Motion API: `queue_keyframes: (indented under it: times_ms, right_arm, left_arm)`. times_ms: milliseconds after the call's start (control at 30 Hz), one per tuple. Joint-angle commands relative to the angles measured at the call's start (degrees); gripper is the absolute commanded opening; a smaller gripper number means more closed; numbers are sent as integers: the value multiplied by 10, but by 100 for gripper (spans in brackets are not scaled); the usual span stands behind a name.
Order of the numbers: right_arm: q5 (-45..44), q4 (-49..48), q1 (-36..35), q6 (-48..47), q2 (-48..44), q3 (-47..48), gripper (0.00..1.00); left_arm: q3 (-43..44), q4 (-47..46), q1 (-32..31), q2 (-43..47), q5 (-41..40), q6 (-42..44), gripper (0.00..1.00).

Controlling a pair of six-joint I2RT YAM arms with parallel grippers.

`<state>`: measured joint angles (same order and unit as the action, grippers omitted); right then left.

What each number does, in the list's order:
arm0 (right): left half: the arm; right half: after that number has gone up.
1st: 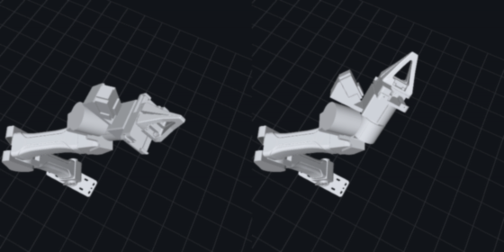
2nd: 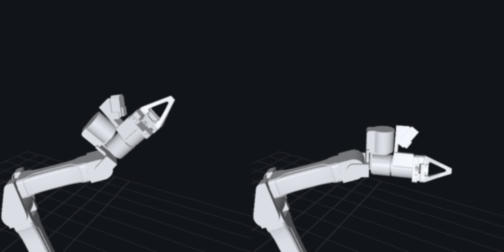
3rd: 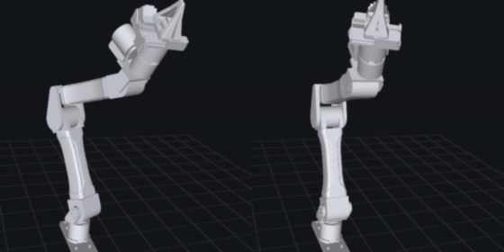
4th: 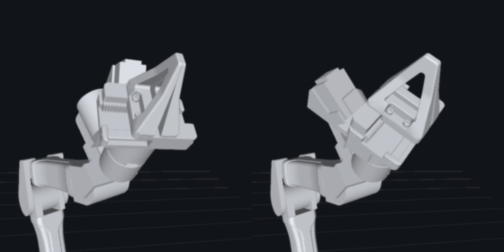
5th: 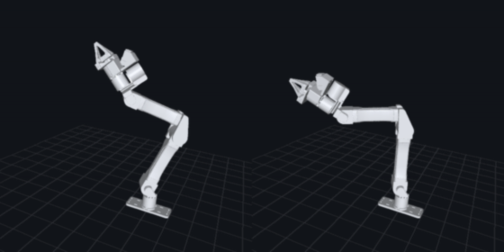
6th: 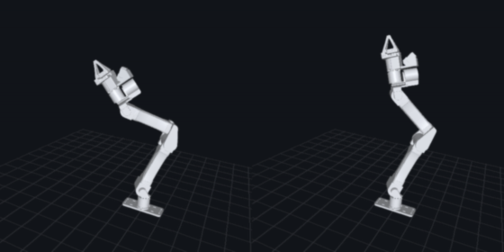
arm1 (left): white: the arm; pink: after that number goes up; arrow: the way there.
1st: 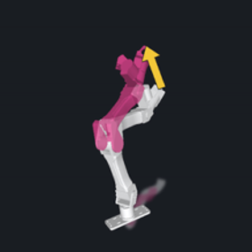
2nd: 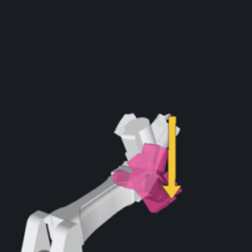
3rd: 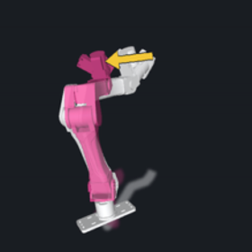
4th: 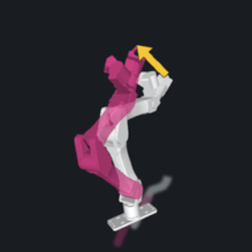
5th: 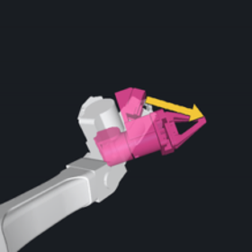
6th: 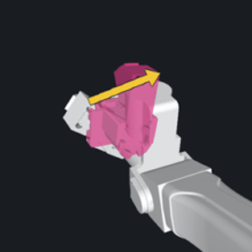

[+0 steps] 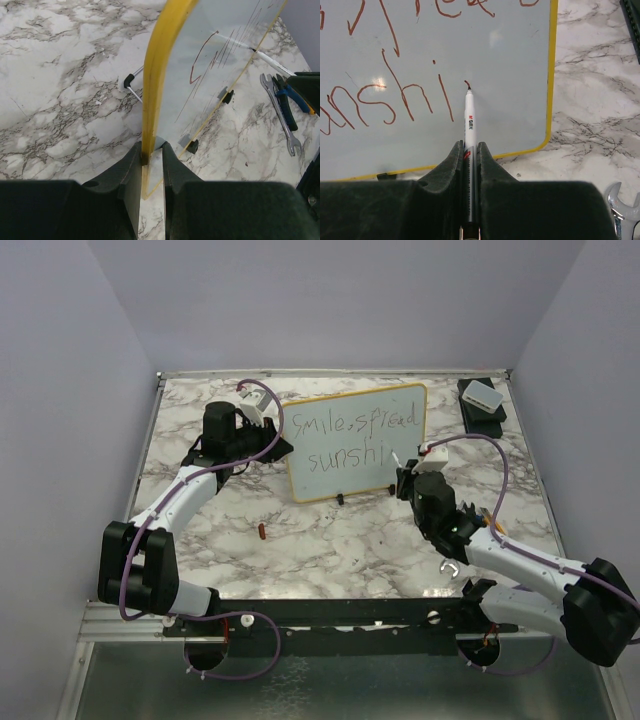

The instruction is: Write a sentence on the whiteboard

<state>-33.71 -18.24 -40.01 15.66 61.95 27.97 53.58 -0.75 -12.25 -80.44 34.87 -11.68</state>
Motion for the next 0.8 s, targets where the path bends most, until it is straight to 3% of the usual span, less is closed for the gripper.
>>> queue_keyframes:
  times_ms: [0,300,767]
  right_arm:
    - [10,34,4,38,0,-16,1]
    - [19,51,3,61,-6,-25,1]
    - [-12,-7,4,-49,2,45,1]
  left_arm:
    - [-1,6,-3,8,-17,2,9]
    - [-1,7,-4,8,-16,2,9]
    - [-1,6,-4,9,-18,2,9]
